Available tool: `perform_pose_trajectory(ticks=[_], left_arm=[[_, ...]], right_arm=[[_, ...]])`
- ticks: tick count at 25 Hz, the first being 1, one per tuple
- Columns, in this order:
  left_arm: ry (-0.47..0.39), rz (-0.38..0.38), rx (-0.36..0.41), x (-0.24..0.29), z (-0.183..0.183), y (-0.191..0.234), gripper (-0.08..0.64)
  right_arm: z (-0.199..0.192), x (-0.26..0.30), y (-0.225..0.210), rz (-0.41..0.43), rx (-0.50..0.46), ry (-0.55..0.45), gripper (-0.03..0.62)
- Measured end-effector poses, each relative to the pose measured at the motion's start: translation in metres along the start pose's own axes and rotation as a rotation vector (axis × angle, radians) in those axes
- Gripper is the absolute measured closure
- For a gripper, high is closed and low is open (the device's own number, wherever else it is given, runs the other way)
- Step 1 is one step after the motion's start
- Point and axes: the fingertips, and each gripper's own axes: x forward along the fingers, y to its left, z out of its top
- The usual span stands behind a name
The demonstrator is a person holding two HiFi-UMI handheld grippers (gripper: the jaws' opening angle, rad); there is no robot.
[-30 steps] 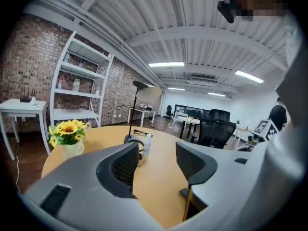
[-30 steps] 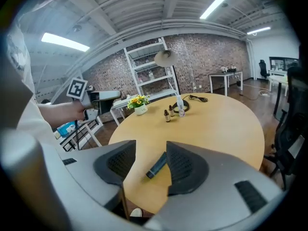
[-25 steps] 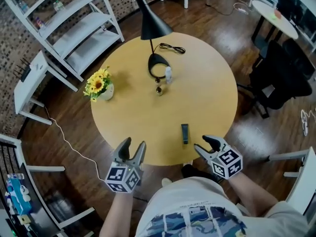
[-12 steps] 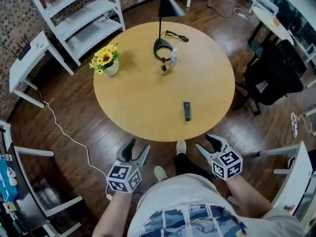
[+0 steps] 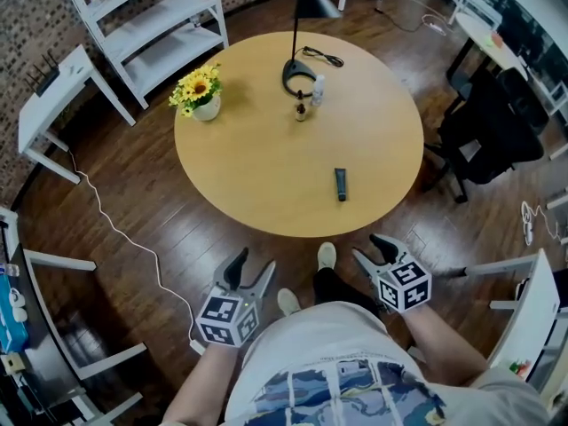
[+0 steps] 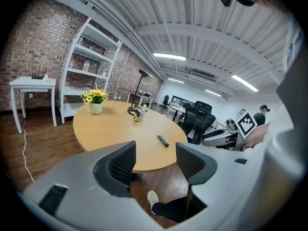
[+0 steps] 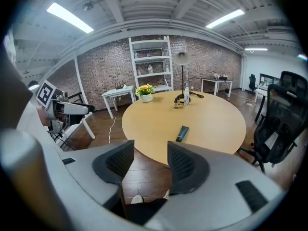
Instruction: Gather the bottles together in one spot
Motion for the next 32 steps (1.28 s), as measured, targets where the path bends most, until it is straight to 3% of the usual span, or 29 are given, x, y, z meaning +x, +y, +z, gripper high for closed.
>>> perform_pose_trajectory(ticks=[9,13,17,22,23,24,28,32], left_arm=[[-0.002,0.007,-0.014,-0.016,-0.008,0.014,0.314],[0.001,0.029,-0.032,-0.016,-0.008,0.021,0.314],[0.002,0.081,-0.049,-0.025,-0.007,0.032,0.314],[0.011,0.172,-0.073,-0.041,-0.009,0.049,0.314],[0.01,0.182,-0.081,-0.043,-0.01,0.051,0.314],[0.009,0.188,-0.088,-0.045,-0.011,0.052,0.314],[0.015,0.168,-0.1,-0.046,-0.013,0.05,0.314],[-0.004,0.031,-0.147,-0.025,-0.001,0.033,0.314]], right_arm=[[-0.011,0.056,-0.027,-0.053,0.035,0.064,0.35],[-0.009,0.11,-0.059,-0.088,-0.012,0.118,0.35],[-0.003,0.175,-0.098,-0.143,-0.049,0.172,0.35],[-0.018,0.224,-0.143,-0.246,-0.005,0.297,0.349],[-0.024,0.225,-0.143,-0.238,0.042,0.315,0.373],[-0.028,0.225,-0.138,-0.208,0.084,0.322,0.456],[-0.023,0.207,-0.112,-0.09,0.12,0.25,0.459],[0.015,0.146,-0.054,0.113,0.219,0.067,0.46]])
